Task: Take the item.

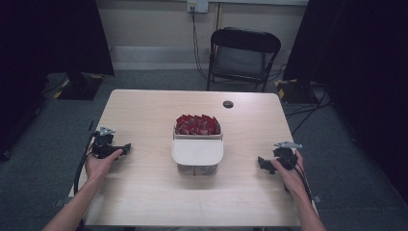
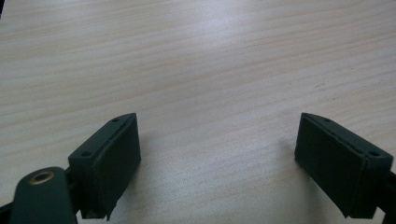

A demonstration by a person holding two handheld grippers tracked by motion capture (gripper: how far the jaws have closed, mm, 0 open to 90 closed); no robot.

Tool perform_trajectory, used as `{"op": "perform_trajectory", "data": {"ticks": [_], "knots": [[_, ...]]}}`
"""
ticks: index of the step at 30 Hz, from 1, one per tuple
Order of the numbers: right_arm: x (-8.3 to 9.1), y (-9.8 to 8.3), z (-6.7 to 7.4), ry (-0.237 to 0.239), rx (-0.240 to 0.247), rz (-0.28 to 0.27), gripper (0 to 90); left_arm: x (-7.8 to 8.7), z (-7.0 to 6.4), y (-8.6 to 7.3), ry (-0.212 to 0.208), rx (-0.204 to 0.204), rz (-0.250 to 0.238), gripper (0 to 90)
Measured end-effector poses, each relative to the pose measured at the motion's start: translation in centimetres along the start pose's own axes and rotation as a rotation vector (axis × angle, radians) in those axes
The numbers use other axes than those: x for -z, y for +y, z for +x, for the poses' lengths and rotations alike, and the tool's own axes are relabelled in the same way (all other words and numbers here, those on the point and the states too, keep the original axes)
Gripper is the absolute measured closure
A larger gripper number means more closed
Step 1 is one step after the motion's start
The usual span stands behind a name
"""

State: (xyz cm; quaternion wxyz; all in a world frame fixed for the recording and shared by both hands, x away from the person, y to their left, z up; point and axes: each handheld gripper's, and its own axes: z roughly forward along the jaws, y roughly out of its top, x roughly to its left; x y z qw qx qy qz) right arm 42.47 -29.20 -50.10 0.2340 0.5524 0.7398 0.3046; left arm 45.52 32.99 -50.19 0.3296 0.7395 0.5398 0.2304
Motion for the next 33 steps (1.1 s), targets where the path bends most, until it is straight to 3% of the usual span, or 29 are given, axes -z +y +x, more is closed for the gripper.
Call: {"op": "perform_trajectory", "data": {"ticks": [13,22,33], "knots": [[0.00,0.00,0.00,0.000,0.000,0.000,0.5,-0.01,-0.01,0.02,0.000,-0.002,0.002,13.4],[0.00,0.00,0.00,0.000,0.000,0.000,0.5,-0.32,-0.06,0.21,0.038,0.024,0.027,4.2],[0.00,0.00,0.00,0.000,0.000,0.000,0.5,-0.29,-0.16,0.21,0.019,0.016,0.021,6.1]]}}
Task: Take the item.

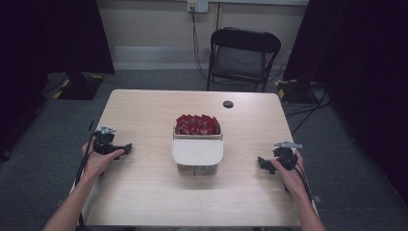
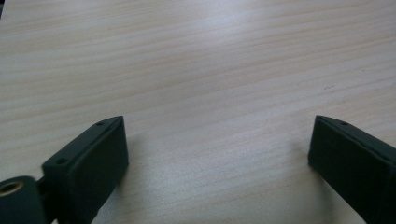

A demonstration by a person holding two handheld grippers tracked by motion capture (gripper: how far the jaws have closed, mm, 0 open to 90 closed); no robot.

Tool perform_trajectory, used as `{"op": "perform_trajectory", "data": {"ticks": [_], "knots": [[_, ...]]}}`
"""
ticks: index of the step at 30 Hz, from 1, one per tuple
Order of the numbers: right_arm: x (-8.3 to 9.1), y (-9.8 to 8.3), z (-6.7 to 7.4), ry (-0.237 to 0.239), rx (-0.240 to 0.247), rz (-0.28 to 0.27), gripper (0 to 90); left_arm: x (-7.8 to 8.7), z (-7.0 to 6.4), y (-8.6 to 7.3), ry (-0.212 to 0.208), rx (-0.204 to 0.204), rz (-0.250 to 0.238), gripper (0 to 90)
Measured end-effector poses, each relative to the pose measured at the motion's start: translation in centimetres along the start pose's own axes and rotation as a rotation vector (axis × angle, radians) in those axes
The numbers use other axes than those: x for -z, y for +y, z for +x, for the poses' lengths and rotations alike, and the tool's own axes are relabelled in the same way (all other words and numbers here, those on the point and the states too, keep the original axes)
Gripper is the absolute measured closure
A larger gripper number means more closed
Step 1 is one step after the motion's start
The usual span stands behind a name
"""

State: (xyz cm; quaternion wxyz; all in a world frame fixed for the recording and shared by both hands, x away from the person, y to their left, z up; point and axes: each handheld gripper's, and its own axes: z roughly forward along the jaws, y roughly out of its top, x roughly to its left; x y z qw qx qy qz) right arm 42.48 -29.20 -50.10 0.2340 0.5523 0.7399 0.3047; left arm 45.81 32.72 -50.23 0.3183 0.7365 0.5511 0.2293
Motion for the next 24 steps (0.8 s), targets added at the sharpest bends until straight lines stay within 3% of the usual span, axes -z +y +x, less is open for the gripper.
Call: {"op": "perform_trajectory", "data": {"ticks": [7,14,20,24], "knots": [[0.0,0.0,0.0,0.000,0.000,0.000,0.5,0.2,-0.4,0.1,0.012,-0.011,-0.009,11.6],[0.0,0.0,0.0,0.000,0.000,0.000,0.5,0.8,-0.5,0.5,0.008,0.008,-0.055,15.3],[0.0,0.0,0.0,0.000,0.000,0.000,0.5,1.5,-1.1,0.8,-0.028,0.017,-0.101,15.5],[0.0,0.0,0.0,0.000,0.000,0.000,0.5,1.9,-1.8,1.1,-0.055,-0.002,-0.120,15.6]]}}
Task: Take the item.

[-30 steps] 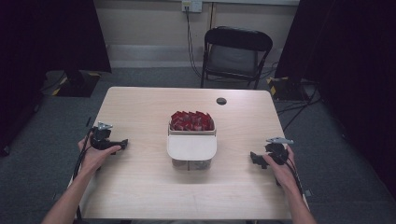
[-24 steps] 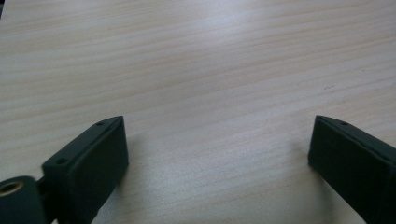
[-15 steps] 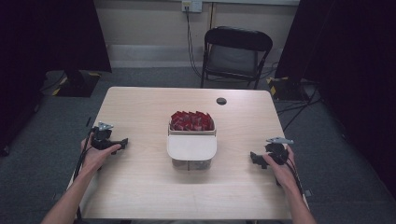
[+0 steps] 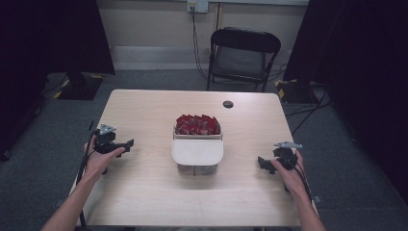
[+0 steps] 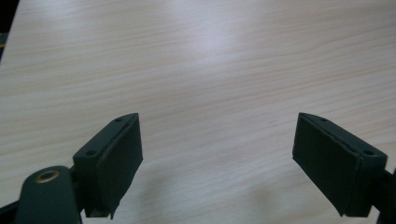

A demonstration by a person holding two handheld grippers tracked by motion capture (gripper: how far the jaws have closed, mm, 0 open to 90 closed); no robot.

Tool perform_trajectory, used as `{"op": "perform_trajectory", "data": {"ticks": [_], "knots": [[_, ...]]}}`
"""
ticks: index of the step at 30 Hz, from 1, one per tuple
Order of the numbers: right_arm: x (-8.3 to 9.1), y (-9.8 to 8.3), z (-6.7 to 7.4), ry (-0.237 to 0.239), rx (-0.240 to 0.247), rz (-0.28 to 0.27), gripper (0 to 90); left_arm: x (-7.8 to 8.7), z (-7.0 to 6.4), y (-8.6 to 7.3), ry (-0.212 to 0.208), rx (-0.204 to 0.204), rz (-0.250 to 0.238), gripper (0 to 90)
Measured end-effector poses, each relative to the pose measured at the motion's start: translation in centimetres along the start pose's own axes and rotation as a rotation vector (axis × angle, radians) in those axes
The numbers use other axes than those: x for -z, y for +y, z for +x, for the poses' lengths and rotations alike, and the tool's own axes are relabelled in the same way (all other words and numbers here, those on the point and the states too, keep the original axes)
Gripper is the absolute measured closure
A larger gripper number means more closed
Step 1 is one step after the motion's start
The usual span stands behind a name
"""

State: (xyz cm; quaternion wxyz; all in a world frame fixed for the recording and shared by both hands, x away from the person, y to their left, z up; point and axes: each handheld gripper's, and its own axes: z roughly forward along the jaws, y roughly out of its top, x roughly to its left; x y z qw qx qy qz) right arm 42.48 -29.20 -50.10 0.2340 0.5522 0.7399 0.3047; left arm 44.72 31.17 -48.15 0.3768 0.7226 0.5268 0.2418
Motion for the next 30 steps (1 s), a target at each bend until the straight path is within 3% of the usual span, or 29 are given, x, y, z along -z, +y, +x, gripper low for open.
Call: {"op": "perform_trajectory", "data": {"ticks": [6,13,24,30], "knots": [[0.0,0.0,0.0,0.000,0.000,0.000,0.5,0.4,-1.6,0.6,-0.059,-0.008,-0.043,15.7],[0.0,0.0,0.0,0.000,0.000,0.000,0.5,1.0,-2.6,1.2,-0.099,-0.006,-0.092,15.7],[0.0,0.0,0.0,0.000,0.000,0.000,0.5,1.8,-3.4,1.7,-0.122,-0.041,-0.126,17.6],[0.0,0.0,0.0,0.000,0.000,0.000,0.5,2.2,-4.0,2.1,-0.128,-0.034,-0.149,16.8]]}}
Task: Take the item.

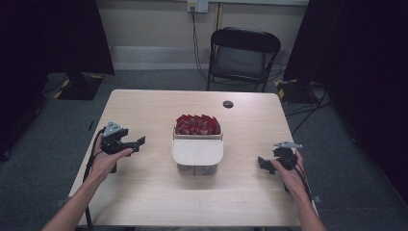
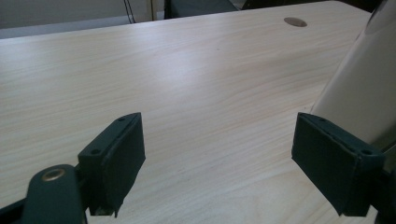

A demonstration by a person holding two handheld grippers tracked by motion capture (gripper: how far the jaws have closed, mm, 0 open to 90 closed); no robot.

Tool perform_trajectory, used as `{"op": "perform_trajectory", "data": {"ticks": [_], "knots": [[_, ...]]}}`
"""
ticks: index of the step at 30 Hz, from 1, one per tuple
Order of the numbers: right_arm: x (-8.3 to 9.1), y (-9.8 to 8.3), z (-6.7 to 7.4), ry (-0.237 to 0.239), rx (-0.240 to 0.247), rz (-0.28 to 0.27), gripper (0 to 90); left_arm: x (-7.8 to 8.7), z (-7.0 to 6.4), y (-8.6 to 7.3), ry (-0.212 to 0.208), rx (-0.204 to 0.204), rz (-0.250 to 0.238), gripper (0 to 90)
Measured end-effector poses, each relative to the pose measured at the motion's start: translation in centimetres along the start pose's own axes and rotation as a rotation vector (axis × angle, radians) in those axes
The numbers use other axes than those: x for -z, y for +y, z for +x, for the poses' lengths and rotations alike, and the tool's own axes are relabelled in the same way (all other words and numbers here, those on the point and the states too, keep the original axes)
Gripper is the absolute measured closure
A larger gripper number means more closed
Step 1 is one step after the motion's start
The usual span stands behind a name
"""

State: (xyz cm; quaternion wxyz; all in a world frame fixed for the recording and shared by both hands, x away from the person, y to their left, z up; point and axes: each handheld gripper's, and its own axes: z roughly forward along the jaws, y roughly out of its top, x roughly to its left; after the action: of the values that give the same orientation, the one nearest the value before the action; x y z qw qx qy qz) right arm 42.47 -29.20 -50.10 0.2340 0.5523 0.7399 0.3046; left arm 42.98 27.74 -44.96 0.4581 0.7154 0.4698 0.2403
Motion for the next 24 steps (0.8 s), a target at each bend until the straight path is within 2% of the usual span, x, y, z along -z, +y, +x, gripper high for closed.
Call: {"op": "perform_trajectory", "data": {"ticks": [2,4,6,11,14,17,21,24], "knots": [[0.0,0.0,0.0,0.000,0.000,0.000,0.5,0.1,-0.2,0.2,0.000,0.013,-0.021,18.2],[0.0,0.0,0.0,0.000,0.000,0.000,0.5,0.2,-0.4,0.4,-0.007,-0.001,-0.024,18.1],[0.0,0.0,0.0,0.000,0.000,0.000,0.5,0.3,-0.6,0.5,-0.023,0.006,-0.035,17.8],[0.0,0.0,0.0,0.000,0.000,0.000,0.5,0.5,-1.4,0.8,-0.056,-0.007,-0.060,15.7],[0.0,0.0,0.0,0.000,0.000,0.000,0.5,0.6,-1.9,1.0,-0.071,0.006,-0.073,16.1],[0.0,0.0,0.0,0.000,0.000,0.000,0.5,0.7,-2.3,1.2,-0.094,0.027,-0.077,18.8],[0.0,0.0,0.0,0.000,0.000,0.000,0.5,0.7,-2.6,1.3,-0.102,0.015,-0.076,20.9],[0.0,0.0,0.0,0.000,0.000,0.000,0.5,0.9,-2.9,1.6,-0.115,0.020,-0.081,21.1]]}}
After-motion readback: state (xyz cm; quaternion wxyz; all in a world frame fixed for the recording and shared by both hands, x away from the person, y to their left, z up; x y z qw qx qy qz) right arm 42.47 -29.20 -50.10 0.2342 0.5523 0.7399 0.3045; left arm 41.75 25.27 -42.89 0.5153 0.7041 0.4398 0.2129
